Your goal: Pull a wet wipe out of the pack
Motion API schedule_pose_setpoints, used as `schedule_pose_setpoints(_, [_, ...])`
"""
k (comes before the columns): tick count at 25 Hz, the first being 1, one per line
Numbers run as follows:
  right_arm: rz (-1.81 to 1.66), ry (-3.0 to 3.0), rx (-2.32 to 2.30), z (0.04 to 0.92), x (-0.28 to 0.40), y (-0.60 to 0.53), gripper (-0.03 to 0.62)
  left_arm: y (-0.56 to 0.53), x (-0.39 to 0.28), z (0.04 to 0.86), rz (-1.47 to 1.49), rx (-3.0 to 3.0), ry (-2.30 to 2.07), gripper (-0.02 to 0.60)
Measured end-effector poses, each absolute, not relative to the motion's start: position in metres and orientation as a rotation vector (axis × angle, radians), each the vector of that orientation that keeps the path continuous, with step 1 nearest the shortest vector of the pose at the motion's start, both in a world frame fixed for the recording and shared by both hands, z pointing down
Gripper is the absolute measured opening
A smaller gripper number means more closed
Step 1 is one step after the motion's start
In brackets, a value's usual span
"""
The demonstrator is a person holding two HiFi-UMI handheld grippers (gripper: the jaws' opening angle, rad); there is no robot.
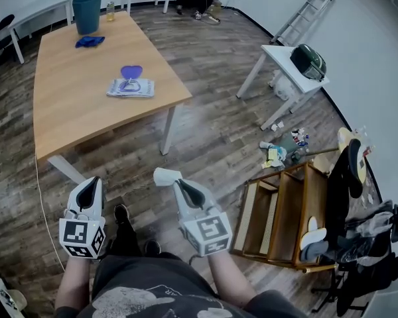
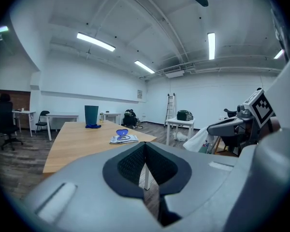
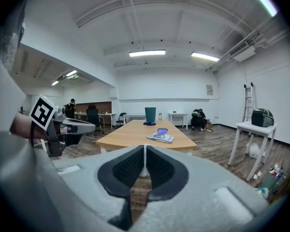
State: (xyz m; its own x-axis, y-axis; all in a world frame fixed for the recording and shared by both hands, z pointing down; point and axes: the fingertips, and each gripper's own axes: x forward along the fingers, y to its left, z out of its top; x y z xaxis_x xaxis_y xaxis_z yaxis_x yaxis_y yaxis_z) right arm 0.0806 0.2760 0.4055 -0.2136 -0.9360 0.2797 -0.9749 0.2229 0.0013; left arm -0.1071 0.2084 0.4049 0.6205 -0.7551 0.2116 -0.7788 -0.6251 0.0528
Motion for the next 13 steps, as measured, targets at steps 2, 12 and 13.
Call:
schedule_pose_setpoints(2, [0.258,-2.272,1.818,0.4060,0.0814,0.2794,0.006,0.2120,-0.1089,0.4054,0.259,2.700,-1.288,0.018])
schedule_pose_setpoints(12, [0.261,-2.255,1.809,0.4070,0.0769,0.2806,0.006,0.2116,-0.1064,0.4070,0.252,2.702,-1.257,0.018])
schedule_pose_setpoints(13, [0.260,-2.253,1.809,0.4074,0.0763,0.2802,0.006,0.2117,-0.1054,0.4080,0.251,2.703,-1.251,0.018])
